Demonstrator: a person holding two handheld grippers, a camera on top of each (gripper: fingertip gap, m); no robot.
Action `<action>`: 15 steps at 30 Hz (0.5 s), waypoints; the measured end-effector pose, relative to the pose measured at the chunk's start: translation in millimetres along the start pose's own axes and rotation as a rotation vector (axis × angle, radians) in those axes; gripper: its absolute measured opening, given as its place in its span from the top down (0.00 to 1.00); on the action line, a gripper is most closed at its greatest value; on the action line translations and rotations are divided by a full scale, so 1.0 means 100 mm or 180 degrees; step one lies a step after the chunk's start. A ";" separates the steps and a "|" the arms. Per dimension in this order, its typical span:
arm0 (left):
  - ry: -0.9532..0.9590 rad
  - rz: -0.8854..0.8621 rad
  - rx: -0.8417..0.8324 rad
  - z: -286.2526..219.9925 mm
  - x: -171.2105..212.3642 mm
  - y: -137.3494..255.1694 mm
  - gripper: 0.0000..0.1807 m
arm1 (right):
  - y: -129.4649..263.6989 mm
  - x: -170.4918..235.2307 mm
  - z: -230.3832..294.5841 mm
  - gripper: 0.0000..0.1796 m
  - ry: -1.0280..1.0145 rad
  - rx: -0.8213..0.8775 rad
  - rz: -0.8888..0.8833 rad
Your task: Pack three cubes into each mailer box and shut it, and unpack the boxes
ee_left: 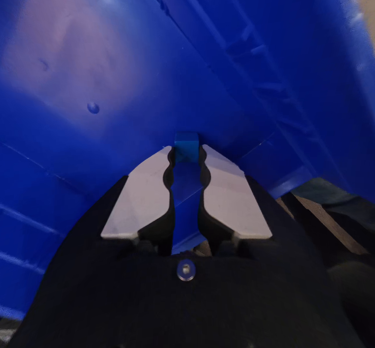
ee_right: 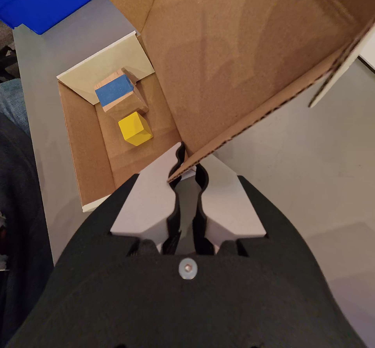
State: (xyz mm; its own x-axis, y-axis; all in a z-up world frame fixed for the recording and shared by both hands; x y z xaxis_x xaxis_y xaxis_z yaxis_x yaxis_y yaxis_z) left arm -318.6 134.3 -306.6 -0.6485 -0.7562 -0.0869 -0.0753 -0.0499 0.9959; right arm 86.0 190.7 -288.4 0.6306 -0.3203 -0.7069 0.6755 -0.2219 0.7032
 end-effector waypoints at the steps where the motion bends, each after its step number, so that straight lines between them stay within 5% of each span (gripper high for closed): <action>1: 0.0015 -0.0063 -0.0079 0.03 -0.01 0.07 0.88 | 0.00 0.00 0.00 0.97 0.0001 -0.0001 0.0000; 9: -0.0591 -0.1132 -0.0823 -0.48 -0.69 1.36 0.88 | 0.00 0.00 -0.01 0.97 0.0019 -0.0012 -0.0005; 15: -0.1814 -0.1230 -0.0232 -1.94 -1.70 1.15 0.88 | -0.01 0.00 -0.01 0.97 0.0057 0.0010 -0.0006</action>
Point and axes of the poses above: each gripper's, where its closed fingertips meet, y back along the fingers, x out of its underside, z = x × y across the jaws, the point moved 2 cm from there along y, back along the fingers, and after that the axes turned 13 degrees about y, right-handed, at the moved point
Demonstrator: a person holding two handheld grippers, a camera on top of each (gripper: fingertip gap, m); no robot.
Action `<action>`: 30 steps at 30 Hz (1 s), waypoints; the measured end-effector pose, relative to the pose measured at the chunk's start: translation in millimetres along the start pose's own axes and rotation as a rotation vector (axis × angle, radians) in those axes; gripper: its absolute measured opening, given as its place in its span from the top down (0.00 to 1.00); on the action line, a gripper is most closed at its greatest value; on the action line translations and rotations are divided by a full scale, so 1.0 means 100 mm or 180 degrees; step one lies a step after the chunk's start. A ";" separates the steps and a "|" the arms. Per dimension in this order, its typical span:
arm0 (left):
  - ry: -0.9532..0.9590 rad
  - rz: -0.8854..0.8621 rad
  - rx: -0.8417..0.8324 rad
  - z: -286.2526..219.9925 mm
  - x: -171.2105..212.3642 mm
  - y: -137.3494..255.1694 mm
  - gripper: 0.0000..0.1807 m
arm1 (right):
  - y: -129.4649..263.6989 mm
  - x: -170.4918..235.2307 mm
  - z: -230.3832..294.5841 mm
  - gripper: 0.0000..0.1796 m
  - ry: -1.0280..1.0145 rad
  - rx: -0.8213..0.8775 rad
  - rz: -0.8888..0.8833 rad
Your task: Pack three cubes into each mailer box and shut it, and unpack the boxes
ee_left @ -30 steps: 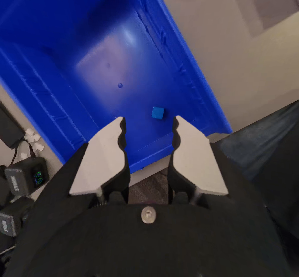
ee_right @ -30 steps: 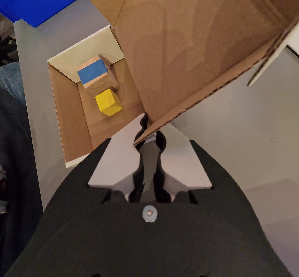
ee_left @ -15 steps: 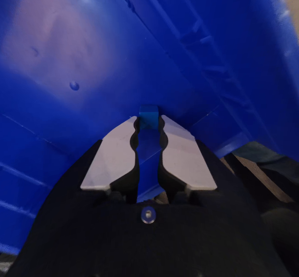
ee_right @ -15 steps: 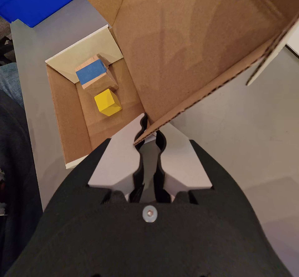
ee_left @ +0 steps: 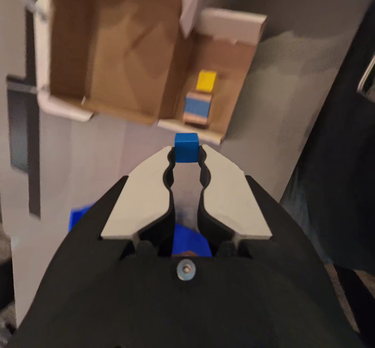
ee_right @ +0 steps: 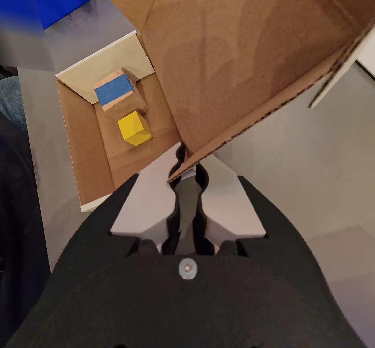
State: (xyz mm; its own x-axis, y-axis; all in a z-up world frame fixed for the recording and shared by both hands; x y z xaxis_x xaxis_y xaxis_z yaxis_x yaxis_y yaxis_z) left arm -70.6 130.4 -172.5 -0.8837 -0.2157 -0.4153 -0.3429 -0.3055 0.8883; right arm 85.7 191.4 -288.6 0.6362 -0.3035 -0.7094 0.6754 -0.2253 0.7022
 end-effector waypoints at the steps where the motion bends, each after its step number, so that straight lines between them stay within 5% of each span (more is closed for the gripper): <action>1: -0.0143 0.0021 0.0094 -0.10 -0.17 -0.17 0.88 | 0.00 0.00 0.00 0.97 0.0006 0.0001 -0.0001; 6: -0.0540 0.0332 0.0505 -0.38 -0.57 -1.02 0.88 | 0.00 0.01 0.01 0.97 0.0007 -0.0017 -0.0029; 13: -0.0632 0.0565 0.0600 -0.49 -0.59 -1.52 0.88 | 0.01 0.01 0.01 0.97 0.0010 -0.0054 -0.0062; 30: -0.0561 0.0395 0.0427 -0.44 -0.53 -1.50 0.80 | 0.01 0.02 0.01 0.97 0.0020 -0.0038 -0.0048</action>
Point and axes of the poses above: each gripper's, where its closed fingertips meet, y back along the fingers, x out of its underside, z = x × y across the jaws, the point moved 2 cm from there along y, back along the fingers, and after that the axes turned 13 degrees about y, right-handed, at the moved point
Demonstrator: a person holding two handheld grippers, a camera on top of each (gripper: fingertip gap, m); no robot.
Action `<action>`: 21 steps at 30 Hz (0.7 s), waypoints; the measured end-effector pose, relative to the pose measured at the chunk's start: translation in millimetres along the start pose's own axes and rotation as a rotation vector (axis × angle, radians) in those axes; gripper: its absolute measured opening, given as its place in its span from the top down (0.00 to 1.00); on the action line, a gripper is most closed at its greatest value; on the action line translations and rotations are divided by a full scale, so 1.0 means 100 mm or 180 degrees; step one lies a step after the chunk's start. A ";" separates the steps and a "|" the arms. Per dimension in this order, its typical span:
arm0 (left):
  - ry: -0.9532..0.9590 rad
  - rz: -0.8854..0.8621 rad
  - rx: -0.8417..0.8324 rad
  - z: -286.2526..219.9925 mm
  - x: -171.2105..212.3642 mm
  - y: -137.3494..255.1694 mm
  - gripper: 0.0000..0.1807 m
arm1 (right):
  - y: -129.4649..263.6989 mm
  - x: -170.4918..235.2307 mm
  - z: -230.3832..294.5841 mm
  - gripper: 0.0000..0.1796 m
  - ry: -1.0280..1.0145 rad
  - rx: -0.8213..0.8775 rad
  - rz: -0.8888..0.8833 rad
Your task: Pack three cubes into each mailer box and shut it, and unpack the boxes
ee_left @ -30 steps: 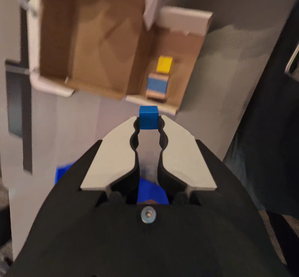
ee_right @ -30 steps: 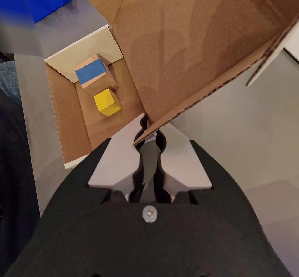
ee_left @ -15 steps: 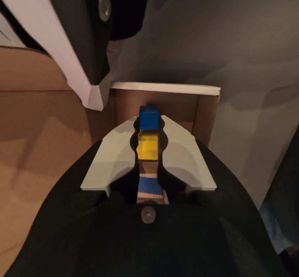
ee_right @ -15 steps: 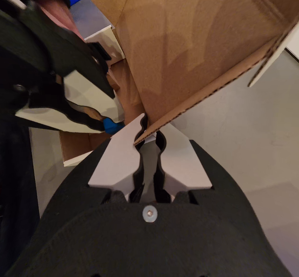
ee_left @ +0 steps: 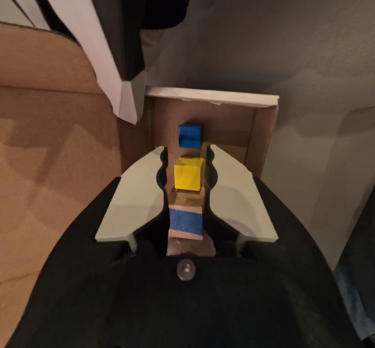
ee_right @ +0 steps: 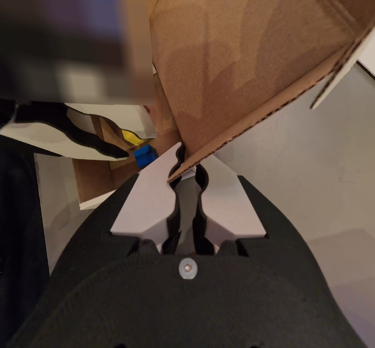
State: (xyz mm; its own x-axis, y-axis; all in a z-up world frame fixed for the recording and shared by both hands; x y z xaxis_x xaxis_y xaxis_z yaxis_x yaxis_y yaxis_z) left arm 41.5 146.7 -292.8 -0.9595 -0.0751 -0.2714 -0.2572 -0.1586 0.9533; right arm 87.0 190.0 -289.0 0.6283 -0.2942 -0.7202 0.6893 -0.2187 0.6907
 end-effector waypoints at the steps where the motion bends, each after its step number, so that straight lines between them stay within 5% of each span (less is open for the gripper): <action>1: 0.0021 -0.0007 -0.0022 0.01 0.01 0.03 0.80 | 0.00 0.00 0.00 0.97 0.0000 0.0003 0.0002; 9: 0.0345 -0.0492 -0.0364 0.14 0.09 0.50 0.76 | 0.03 -0.04 0.01 0.97 0.0031 0.0003 -0.0033; 15: 0.1767 -0.1779 -0.0507 0.69 0.46 1.26 0.78 | 0.07 -0.07 0.04 0.82 -0.0207 -0.0209 -0.0209; 21: 0.2799 -0.2493 -0.0104 1.07 0.68 1.19 0.78 | 0.29 -0.26 0.07 0.72 -0.0532 -0.0456 -0.0846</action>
State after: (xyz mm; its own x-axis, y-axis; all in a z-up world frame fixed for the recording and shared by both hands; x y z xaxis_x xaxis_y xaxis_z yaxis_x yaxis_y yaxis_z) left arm -66.5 228.5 -183.1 -0.1288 -0.5970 -0.7918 -0.7260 -0.4872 0.4854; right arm 88.0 184.7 -249.3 0.3602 -0.3956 -0.8449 0.8721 -0.1787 0.4555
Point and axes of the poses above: each gripper's, where its closed fingertips meet, y back along the fingers, x out of its underside, z = x × y across the jaws, the point moved 2 cm from there along y, back along the fingers, and after that the axes turned 13 degrees about y, right-handed, at the moved point
